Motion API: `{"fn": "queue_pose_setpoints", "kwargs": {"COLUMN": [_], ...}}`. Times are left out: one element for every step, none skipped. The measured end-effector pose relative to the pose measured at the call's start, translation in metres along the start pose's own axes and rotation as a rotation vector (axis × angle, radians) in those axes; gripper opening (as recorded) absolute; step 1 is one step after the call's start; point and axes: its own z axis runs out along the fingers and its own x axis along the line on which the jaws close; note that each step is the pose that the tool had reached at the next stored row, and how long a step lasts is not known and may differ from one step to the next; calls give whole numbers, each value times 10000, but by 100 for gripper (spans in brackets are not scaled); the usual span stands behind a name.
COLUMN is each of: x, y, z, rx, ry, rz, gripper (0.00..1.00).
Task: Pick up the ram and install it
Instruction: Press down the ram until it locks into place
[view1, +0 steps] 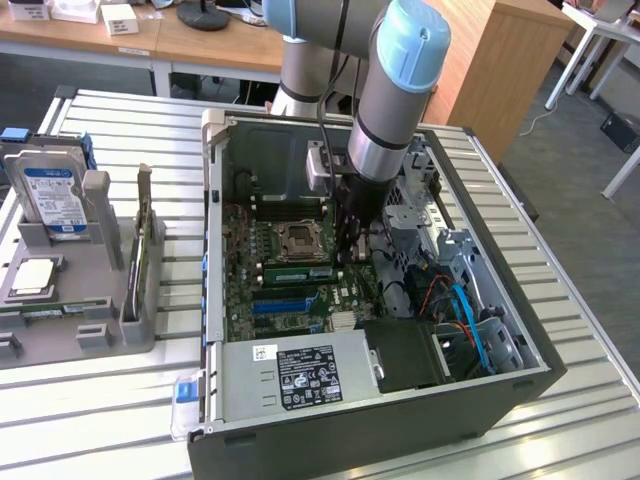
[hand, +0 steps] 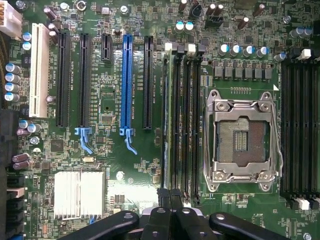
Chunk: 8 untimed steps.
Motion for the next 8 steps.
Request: {"fn": "queue_pose_setpoints", "kwargs": {"x": [0, 0, 0, 0, 0, 0, 1, 1], "y": [0, 0, 0, 0, 0, -1, -1, 0], "z": [0, 0, 0, 0, 1, 9, 13, 13], "rx": [0, 0, 0, -1, -1, 1, 0, 0], "ry": [1, 2, 3, 2, 3, -3, -1, 3], "rz": [0, 0, 0, 0, 1, 0, 0, 1], "gripper": [11, 11, 11, 11, 11, 11, 11, 11]}}
